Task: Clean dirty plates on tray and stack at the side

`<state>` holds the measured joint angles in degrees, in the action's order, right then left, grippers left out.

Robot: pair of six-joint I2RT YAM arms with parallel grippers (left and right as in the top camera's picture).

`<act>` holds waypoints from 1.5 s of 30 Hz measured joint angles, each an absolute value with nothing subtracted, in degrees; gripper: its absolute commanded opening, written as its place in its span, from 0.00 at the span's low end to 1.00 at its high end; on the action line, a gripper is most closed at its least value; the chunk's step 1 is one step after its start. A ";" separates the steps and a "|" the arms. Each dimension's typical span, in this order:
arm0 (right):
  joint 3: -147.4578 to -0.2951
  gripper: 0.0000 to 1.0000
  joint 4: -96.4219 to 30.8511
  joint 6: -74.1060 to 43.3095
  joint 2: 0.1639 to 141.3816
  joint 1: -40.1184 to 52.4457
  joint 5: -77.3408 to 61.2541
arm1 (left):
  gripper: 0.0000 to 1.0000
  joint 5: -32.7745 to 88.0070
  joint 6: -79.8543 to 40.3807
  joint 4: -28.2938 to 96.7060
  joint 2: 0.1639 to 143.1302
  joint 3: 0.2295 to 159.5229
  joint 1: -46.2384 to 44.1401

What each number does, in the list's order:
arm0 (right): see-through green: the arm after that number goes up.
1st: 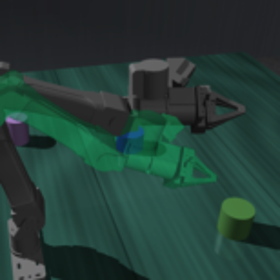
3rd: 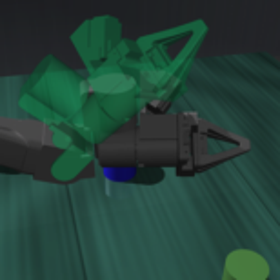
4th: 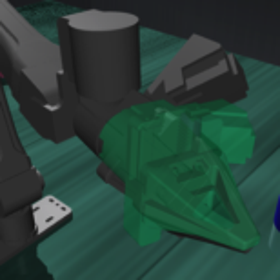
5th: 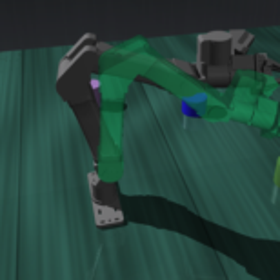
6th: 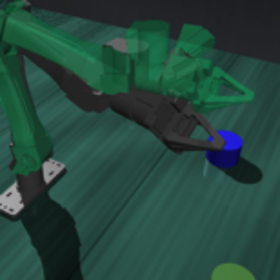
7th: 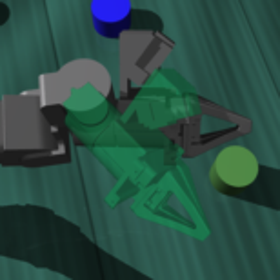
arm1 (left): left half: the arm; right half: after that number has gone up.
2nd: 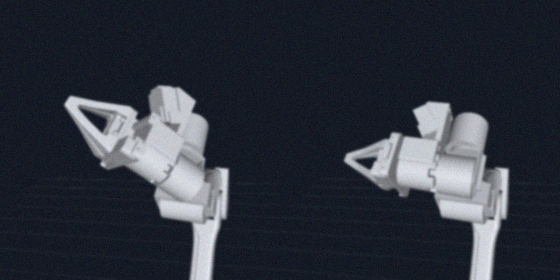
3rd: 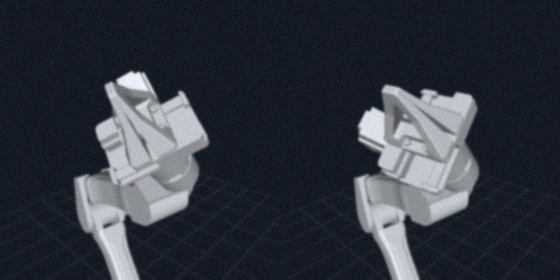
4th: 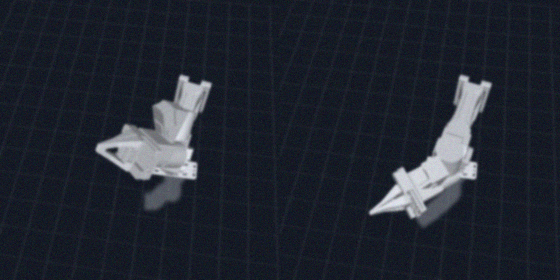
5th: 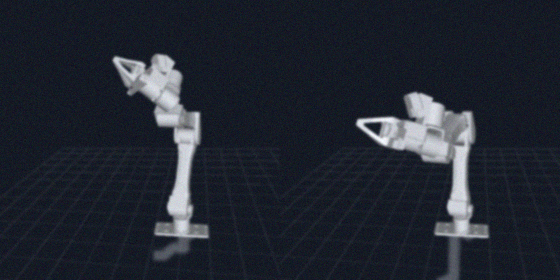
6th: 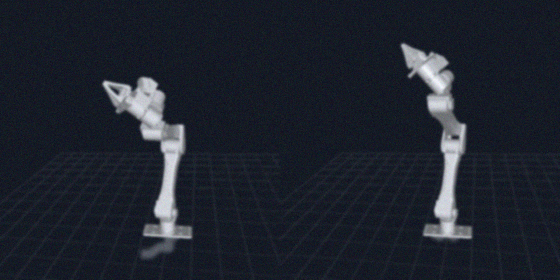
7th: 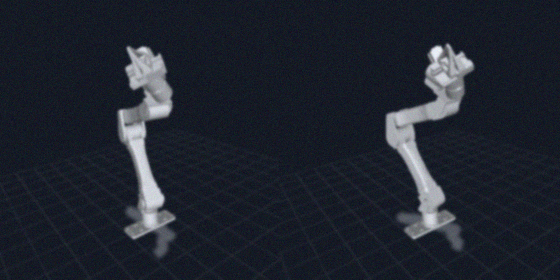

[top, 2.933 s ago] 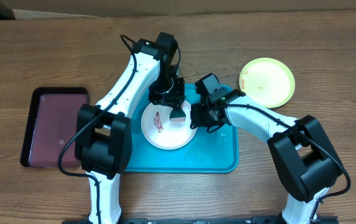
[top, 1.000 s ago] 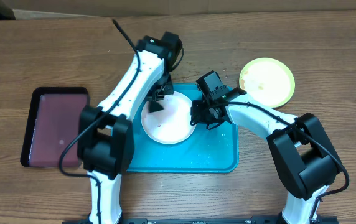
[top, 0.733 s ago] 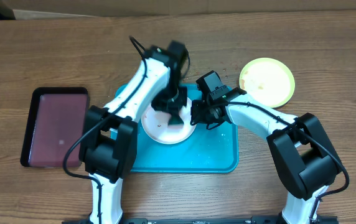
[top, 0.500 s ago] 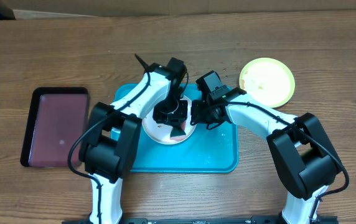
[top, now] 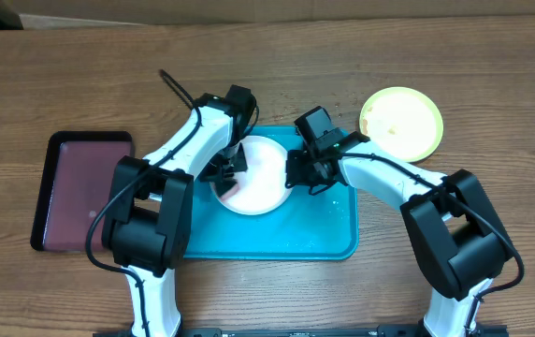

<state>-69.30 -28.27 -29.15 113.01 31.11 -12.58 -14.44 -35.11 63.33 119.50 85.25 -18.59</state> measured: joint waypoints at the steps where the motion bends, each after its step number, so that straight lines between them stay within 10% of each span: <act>1: -69.32 0.04 -28.18 -29.36 113.01 31.59 -12.80 | 0.04 -16.36 -36.16 64.40 119.85 86.02 -18.68; 10: -69.34 0.04 -29.10 -29.76 112.99 30.74 -12.05 | 0.04 -23.29 -40.16 68.90 121.75 99.42 -17.02; 25: -69.38 0.04 -29.12 -29.74 112.99 30.46 -11.77 | 0.04 13.32 -21.50 63.20 121.78 100.49 -18.68; 37: -69.38 0.04 -29.12 -29.52 112.99 30.52 -11.62 | 0.04 3.44 -24.80 50.72 119.81 85.19 -19.86; 45: -69.45 0.04 -27.90 -29.50 113.12 31.42 -13.32 | 0.04 -12.36 -34.89 63.79 119.81 87.39 -15.90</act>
<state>-69.45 -27.90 -29.50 113.12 31.42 -13.32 -12.36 -34.89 63.79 119.81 87.39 -15.90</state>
